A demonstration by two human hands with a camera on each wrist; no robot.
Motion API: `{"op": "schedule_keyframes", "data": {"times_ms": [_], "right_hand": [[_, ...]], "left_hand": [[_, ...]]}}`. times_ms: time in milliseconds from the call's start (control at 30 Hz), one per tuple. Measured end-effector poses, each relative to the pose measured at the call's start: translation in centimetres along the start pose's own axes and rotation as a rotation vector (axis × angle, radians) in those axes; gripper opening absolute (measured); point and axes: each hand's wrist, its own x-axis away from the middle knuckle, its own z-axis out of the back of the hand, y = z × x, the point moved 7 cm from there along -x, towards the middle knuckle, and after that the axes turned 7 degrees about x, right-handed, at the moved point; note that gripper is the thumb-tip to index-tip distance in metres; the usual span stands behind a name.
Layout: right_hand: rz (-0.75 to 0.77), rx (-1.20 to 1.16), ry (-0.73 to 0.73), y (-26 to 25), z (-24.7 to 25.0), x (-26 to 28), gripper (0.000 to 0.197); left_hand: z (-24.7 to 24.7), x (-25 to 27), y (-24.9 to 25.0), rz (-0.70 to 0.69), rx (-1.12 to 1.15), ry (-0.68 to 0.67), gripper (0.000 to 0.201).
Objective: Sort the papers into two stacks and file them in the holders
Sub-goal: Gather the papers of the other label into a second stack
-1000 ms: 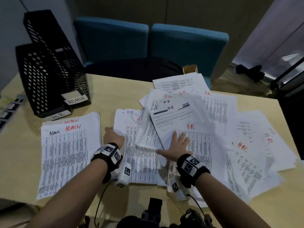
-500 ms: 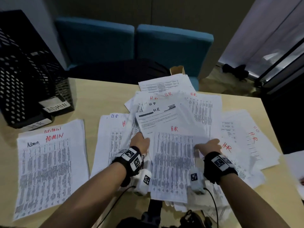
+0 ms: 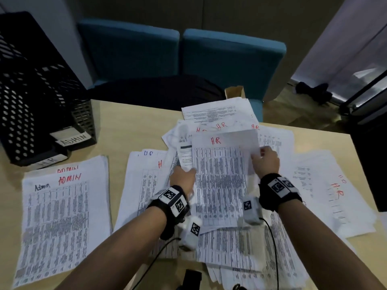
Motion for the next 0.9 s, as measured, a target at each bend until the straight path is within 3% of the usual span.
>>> {"op": "schedule_keyframes", "data": {"times_ms": [67, 133, 267, 367, 467, 567, 700, 800, 900], "right_hand": [[-0.123, -0.035, -0.172, 0.2, -1.8, -1.0, 0.065], [-0.156, -0.054, -0.271, 0.0, -2.9, -1.1, 0.079], [-0.124, -0.072, -0.32, 0.2, -4.0, -0.8, 0.061], [-0.099, -0.153, -0.28, 0.7, -3.0, -0.4, 0.055], [-0.103, -0.167, -0.16, 1.1, -0.5, 0.3, 0.049], [-0.037, -0.123, -0.102, 0.5, 0.7, 1.0, 0.046], [0.053, -0.133, -0.293, -1.5, -2.9, 2.9, 0.051], [-0.137, -0.261, -0.415, -1.2, -7.0, 4.2, 0.069], [-0.245, -0.329, -0.434, -1.3, -9.3, 4.6, 0.066]], "left_hand": [[-0.7, -0.8, -0.1, 0.036, 0.112, -0.046, 0.051], [-1.4, -0.7, 0.2, 0.046, 0.143, -0.091, 0.059], [-4.7, 1.1, 2.4, -0.133, -0.024, -0.226, 0.074], [-7.0, 3.0, 4.3, -0.355, -0.189, -0.258, 0.051], [-6.7, 4.1, 6.0, -0.458, -0.197, -0.212, 0.042], [-3.4, 2.6, 7.4, -0.399, -0.154, -0.131, 0.035], [2.1, -1.7, 6.9, -0.23, -0.368, -0.006, 0.024], [4.8, -3.4, 4.6, -0.081, -0.604, 0.074, 0.038], [4.8, -3.9, 2.8, -0.075, -0.595, 0.048, 0.05]]}}
